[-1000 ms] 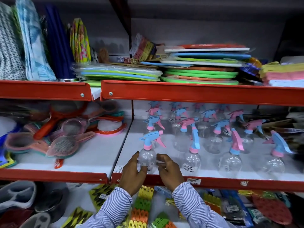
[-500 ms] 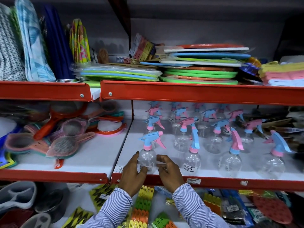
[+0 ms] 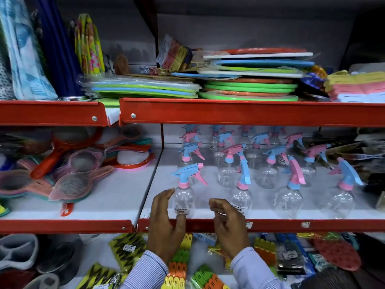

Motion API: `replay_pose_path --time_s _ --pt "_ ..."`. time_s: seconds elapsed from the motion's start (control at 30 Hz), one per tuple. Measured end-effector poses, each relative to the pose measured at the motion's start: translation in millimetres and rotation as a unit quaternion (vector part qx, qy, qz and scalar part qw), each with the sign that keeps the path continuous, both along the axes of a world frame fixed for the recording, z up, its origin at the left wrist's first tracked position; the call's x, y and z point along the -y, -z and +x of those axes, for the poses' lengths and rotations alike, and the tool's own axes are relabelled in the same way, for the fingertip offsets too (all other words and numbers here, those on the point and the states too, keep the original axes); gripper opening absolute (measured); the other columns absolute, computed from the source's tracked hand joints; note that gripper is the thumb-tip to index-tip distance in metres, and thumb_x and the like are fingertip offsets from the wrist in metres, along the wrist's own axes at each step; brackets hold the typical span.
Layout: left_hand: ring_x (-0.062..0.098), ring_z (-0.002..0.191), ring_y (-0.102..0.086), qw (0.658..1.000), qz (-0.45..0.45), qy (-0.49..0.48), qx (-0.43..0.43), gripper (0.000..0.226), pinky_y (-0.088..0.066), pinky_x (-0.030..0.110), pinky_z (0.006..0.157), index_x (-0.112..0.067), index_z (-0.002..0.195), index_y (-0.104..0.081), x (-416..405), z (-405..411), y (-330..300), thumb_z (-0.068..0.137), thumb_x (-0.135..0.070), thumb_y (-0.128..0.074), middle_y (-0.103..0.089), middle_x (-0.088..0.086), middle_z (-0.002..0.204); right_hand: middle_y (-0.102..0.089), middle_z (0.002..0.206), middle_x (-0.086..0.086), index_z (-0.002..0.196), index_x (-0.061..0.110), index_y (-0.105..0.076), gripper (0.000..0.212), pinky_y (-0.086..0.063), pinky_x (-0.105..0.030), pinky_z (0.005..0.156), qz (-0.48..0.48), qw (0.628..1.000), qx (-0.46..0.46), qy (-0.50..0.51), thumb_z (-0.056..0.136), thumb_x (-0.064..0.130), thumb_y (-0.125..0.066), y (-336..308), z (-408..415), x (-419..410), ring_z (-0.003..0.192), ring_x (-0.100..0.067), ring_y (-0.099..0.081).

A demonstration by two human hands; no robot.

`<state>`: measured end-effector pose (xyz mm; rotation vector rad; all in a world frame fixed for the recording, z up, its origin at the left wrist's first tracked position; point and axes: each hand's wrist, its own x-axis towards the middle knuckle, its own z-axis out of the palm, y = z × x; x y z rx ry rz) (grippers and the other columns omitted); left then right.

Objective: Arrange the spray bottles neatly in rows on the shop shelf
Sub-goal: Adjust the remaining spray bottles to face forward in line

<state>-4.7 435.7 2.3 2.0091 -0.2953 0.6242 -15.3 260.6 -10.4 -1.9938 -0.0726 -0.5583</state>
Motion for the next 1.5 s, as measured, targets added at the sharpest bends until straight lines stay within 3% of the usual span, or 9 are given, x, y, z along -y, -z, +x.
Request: replay_pose_path --time_s 0.33,0.47,0.57,0.7,0.83,1.07,1.2,1.3,1.5 --pt "0.007 0.102 -0.058 0.995 -0.013 0.100 -0.015 0.042 -0.049 0.023 0.088 -0.022 0.112 -0.054 83.8 -7.6 6.9 0.071 -0.017 -0.058 -0.060 -0.004 0.107 -0.069 0.080 -0.002 0.086 0.021 -0.062 0.037 -0.049 -0.017 0.062 0.059 0.977 0.074 0.189 0.077 -0.012 -0.051 1.2 -15.7 82.6 0.074 -0.015 -0.065" --pt "0.013 0.100 -0.058 0.994 -0.016 0.081 -0.073 0.045 -0.052 0.036 0.090 -0.020 0.112 -0.048 117.6 -2.2 4.8 0.069 -0.033 -0.054 -0.058 -0.001 0.109 -0.063 0.115 -0.004 0.122 0.016 -0.051 0.050 -0.052 -0.032 0.084 0.033 0.994 -0.013 0.100 0.078 -0.009 -0.048 -1.2 11.9 110.1 0.099 -0.020 -0.061" --pt "0.011 0.100 -0.058 0.994 -0.004 0.062 -0.089 0.040 -0.053 0.038 0.090 -0.023 0.108 -0.051 135.0 -3.9 5.2 0.070 -0.038 -0.050 -0.057 -0.002 0.108 -0.055 0.133 -0.003 0.137 0.014 -0.039 0.060 -0.042 -0.024 0.095 0.006 0.995 -0.096 -0.017 0.083 -0.010 -0.043 -6.6 27.9 120.2 0.116 -0.016 -0.053" --pt "0.010 0.102 -0.058 0.996 0.006 0.030 -0.087 0.037 -0.052 0.035 0.093 -0.026 0.111 -0.053 149.7 -7.6 9.3 0.074 -0.034 -0.051 -0.058 -0.003 0.112 -0.058 0.130 -0.002 0.134 0.015 -0.046 0.056 -0.041 -0.016 0.092 -0.019 0.992 -0.113 -0.053 0.083 -0.008 -0.045 -5.7 30.2 128.4 0.118 -0.017 -0.056" --pt "0.013 0.104 -0.060 0.995 -0.003 0.016 -0.103 0.041 -0.052 0.038 0.094 -0.024 0.119 -0.050 156.1 -6.6 6.4 0.078 -0.026 -0.053 -0.061 -0.004 0.117 -0.061 0.111 0.000 0.118 0.015 -0.053 0.045 -0.042 0.003 0.067 0.001 0.995 -0.091 -0.050 0.079 -0.008 -0.048 -5.2 16.3 131.4 0.095 -0.009 -0.061" --pt "0.022 0.126 -0.050 0.988 -0.010 0.028 -0.149 0.067 -0.043 0.047 0.108 -0.019 0.143 -0.035 156.0 -3.3 3.6 0.079 -0.035 -0.045 -0.043 0.003 0.147 -0.062 0.115 0.000 0.113 0.020 -0.054 0.037 -0.046 -0.006 0.069 0.003 0.996 -0.087 -0.030 0.081 0.001 -0.053 0.7 9.8 134.1 0.093 -0.010 -0.061" --pt "0.019 0.118 -0.055 0.990 -0.016 0.027 -0.136 0.062 -0.046 0.045 0.103 -0.021 0.134 -0.042 154.6 -4.3 8.2 0.075 -0.042 -0.043 -0.053 0.002 0.136 -0.057 0.123 0.006 0.130 0.020 -0.048 0.050 -0.044 -0.009 0.082 -0.008 0.992 -0.107 -0.059 0.084 -0.001 -0.051 -1.5 9.5 132.5 0.106 -0.011 -0.058" --pt "0.017 0.116 -0.056 0.989 -0.007 0.042 -0.139 0.057 -0.046 0.043 0.103 -0.023 0.129 -0.046 151.7 -2.4 9.7 0.075 -0.042 -0.042 -0.060 -0.001 0.129 -0.060 0.117 0.008 0.125 0.022 -0.052 0.047 -0.042 0.002 0.072 -0.010 0.992 -0.110 -0.061 0.084 -0.001 -0.051 -1.5 8.7 133.0 0.100 -0.007 -0.059" --pt "0.011 0.122 -0.050 0.987 0.003 0.060 -0.150 0.061 -0.037 0.025 0.104 -0.022 0.138 -0.041 153.0 -2.9 2.9 0.079 -0.032 -0.043 -0.051 -0.011 0.132 -0.063 0.114 0.004 0.112 0.023 -0.057 0.036 -0.046 -0.008 0.074 0.004 0.993 -0.110 -0.046 0.084 0.001 -0.053 1.6 8.7 134.4 0.097 -0.007 -0.061"
